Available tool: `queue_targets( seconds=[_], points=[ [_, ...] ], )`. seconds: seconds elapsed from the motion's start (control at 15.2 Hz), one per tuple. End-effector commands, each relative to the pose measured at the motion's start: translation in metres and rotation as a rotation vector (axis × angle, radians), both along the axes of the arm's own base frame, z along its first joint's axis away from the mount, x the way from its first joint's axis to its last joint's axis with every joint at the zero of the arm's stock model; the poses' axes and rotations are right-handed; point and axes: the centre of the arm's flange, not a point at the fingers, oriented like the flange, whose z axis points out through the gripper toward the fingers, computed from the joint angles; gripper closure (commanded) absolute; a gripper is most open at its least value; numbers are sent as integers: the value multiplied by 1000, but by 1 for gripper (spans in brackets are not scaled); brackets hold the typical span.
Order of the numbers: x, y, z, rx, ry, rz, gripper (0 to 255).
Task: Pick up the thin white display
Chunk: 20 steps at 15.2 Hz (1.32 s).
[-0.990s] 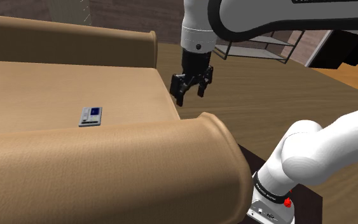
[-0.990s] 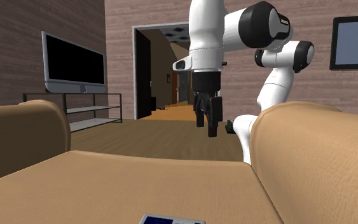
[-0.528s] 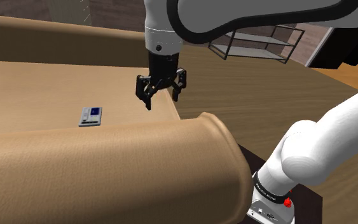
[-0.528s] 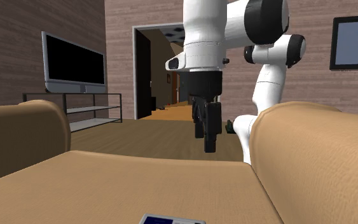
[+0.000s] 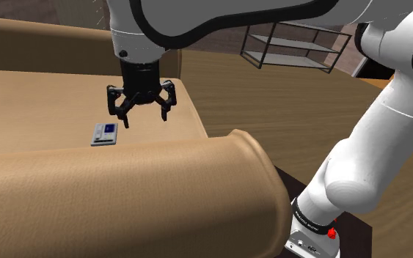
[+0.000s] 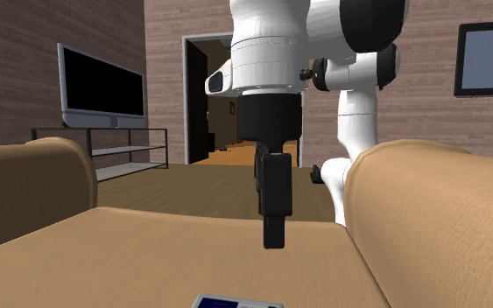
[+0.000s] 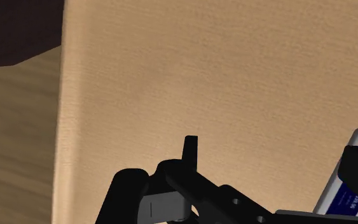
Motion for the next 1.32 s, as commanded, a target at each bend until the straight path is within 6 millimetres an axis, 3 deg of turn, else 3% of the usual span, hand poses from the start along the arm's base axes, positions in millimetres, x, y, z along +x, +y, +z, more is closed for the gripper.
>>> queue_targets(
  seconds=[0.0,0.4,0.99,1.06,1.25],
  points=[
    [19,21,-1,6,-6,-32,0],
    [70,71,-5,20,-22,-111,0],
    [70,71,-45,20,-22,-111,0],
    [70,71,-45,19,-22,-111,255],
    [70,72,-46,19,-22,-111,255]
  ],
)
